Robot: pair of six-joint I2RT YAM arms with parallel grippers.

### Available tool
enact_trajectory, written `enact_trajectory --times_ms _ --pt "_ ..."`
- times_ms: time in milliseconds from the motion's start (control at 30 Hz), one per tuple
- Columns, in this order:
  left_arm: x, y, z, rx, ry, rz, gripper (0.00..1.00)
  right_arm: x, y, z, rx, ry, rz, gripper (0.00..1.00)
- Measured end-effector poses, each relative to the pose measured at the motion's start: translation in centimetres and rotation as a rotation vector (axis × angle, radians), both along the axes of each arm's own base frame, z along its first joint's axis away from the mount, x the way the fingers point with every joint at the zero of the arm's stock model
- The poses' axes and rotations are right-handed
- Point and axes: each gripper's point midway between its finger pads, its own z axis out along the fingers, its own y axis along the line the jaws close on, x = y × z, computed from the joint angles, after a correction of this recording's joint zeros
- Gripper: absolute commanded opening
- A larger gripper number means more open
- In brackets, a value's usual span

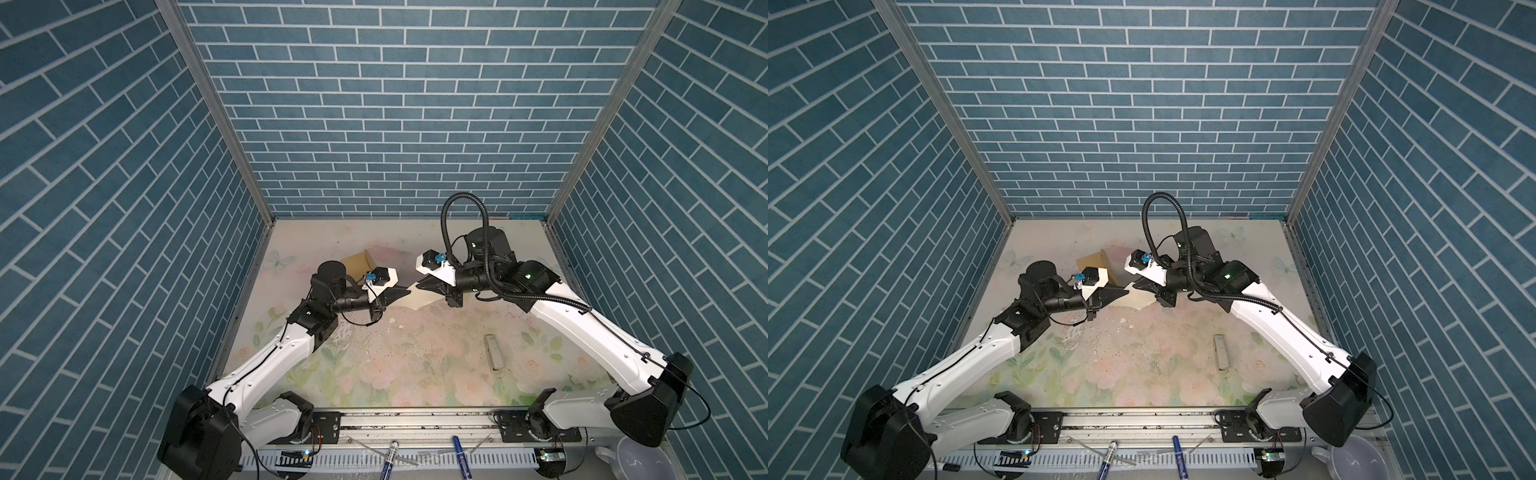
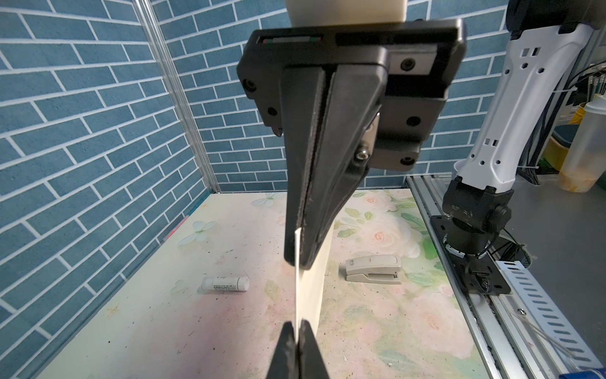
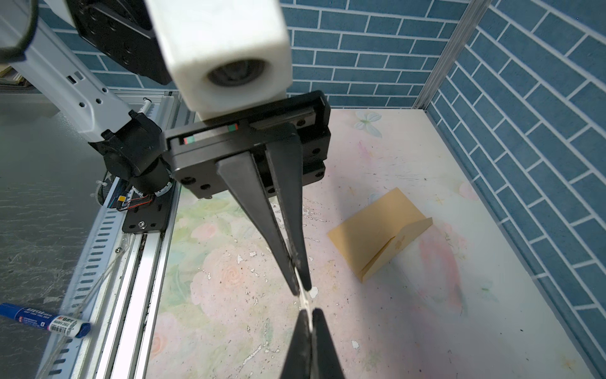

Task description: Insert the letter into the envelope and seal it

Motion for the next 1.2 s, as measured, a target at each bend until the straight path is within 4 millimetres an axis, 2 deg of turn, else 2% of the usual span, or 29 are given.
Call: enact_trajectory --times_ms 200,533,1200 --pt "-0.1 0.1 -1.2 0.011 0.018 0.005 0.06 0.1 -0.3 0.2 -0.006 -0.014 -0.014 0.0" --pt "-0.2 0.0 -1.3 0.003 0.0 0.007 0.06 -0.2 -0.9 0.5 -0.012 -0.043 -0.019 0.0" --pt "-0.1 0.4 -3.0 0.027 -0.003 0.037 0.06 -0.4 -2.2 1.1 -0.015 -0.072 -0.051 0.0"
